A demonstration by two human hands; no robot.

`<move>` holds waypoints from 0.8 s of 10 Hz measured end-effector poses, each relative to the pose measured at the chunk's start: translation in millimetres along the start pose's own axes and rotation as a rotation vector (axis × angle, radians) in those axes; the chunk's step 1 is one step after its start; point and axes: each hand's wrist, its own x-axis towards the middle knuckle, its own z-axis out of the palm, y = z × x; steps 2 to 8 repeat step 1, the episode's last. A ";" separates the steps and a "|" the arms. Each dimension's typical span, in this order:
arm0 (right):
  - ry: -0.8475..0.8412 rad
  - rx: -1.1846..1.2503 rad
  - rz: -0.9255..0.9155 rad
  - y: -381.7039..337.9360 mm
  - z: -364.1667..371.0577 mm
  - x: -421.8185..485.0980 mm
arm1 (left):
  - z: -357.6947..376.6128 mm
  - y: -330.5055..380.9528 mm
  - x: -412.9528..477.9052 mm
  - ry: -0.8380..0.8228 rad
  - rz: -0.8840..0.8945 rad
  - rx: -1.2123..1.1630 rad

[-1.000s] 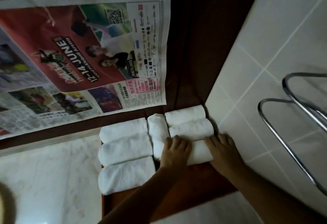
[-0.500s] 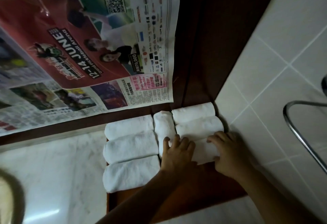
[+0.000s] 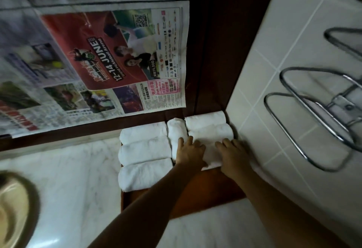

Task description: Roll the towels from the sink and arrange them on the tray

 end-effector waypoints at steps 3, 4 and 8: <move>0.031 -0.025 0.047 -8.3 -20.9 -4.2 | -9.1 -5.4 -17.0 0.110 -0.034 -0.041; 0.031 -0.025 0.047 -8.3 -20.9 -4.2 | -9.1 -5.4 -17.0 0.110 -0.034 -0.041; 0.031 -0.025 0.047 -8.3 -20.9 -4.2 | -9.1 -5.4 -17.0 0.110 -0.034 -0.041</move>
